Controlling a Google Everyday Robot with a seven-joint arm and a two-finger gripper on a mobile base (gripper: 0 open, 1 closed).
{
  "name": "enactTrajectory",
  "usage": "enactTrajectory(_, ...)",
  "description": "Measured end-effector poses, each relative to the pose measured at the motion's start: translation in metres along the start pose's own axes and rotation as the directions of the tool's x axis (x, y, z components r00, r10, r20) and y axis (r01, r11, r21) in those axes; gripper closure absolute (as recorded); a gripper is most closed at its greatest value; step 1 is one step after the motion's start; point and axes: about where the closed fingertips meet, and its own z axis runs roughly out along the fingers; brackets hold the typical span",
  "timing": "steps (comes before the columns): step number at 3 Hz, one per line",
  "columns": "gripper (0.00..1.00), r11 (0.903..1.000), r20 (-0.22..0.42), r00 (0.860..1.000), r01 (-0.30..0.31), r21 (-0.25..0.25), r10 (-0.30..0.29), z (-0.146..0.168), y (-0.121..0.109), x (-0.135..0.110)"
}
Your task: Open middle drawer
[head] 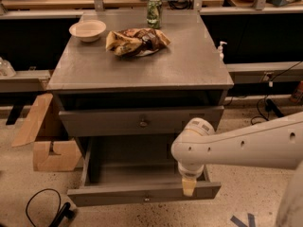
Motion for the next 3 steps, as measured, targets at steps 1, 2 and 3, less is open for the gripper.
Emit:
enactTrajectory(1,0.46,0.9973,0.054,0.998,0.020,0.071,-0.024,-0.019,-0.030,-0.010)
enactTrajectory(2,0.70,0.9923,0.167,0.984,0.049,0.114,-0.068,-0.012,-0.060,-0.022)
enactTrajectory(3,0.94,0.9890,0.231,0.967,0.080,0.125,-0.107,0.017,-0.069,-0.035)
